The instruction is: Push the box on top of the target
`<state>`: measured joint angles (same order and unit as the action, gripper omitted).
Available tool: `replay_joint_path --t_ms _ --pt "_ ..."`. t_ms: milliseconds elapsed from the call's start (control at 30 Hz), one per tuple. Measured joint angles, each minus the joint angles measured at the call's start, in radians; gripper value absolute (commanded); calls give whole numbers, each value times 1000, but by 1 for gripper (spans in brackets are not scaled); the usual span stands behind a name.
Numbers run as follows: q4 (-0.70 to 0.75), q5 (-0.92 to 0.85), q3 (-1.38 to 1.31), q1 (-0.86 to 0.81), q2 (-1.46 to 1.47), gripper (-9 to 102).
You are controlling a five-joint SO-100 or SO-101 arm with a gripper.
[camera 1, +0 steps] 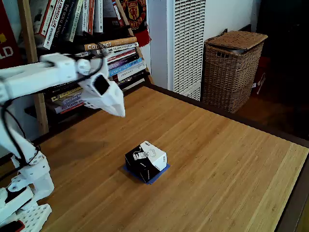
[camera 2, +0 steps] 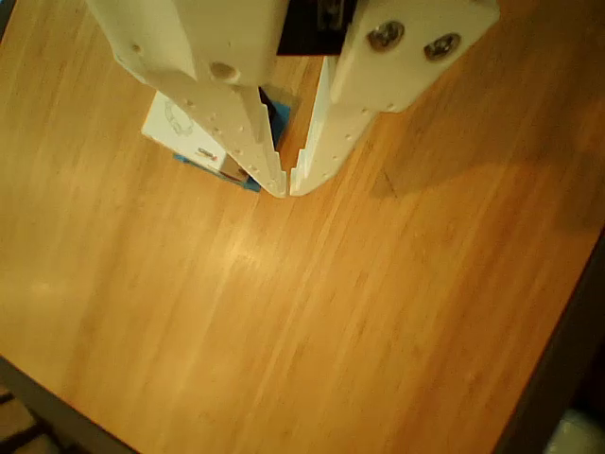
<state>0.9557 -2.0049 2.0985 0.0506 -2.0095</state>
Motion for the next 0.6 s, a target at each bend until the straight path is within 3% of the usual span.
replay_joint_path --t_ms 233,333,600 --pt "18 -35 67 -123 -144 0" --pt "97 2 71 -167 -161 0" --pt "199 282 172 -176 -253 0"
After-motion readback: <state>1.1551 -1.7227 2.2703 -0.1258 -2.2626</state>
